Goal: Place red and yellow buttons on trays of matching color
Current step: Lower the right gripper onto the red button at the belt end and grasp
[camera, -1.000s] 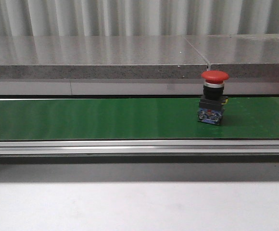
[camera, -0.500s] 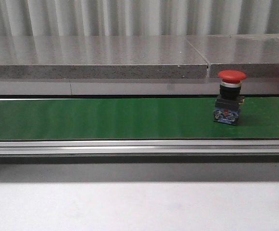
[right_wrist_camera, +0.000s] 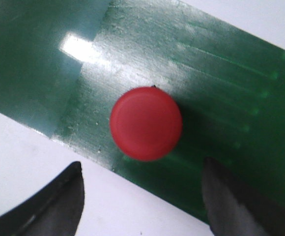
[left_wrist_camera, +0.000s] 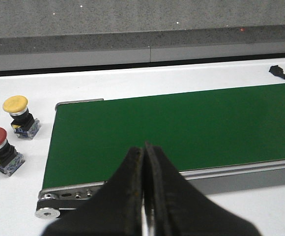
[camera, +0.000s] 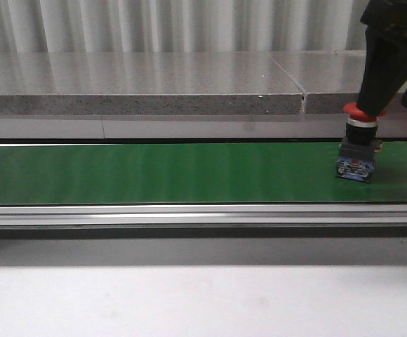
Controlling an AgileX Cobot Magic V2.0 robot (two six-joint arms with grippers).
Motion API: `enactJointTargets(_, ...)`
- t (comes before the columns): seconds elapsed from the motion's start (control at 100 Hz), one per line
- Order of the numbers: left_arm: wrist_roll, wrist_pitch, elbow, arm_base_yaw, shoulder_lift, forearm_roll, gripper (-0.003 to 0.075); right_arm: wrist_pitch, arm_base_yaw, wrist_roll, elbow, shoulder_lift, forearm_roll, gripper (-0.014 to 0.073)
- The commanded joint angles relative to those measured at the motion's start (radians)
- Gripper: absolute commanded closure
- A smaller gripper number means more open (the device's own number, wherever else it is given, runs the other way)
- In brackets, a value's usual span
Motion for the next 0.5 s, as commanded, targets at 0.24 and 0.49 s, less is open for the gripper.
enactJointTargets(0.24, 0.001, -0.079, -0.027, -0.009, 0.006, -0.008, 0.074, -0.043, 0.0, -0.043, -0.1, 0.075, -0.09, 0.0109)
enactJointTargets(0.49, 0.001, -0.079, -0.027, -0.009, 0.006, -0.008, 0.074, -0.047, 0.0, -0.043, -0.1, 0.075, -0.09, 0.0386)
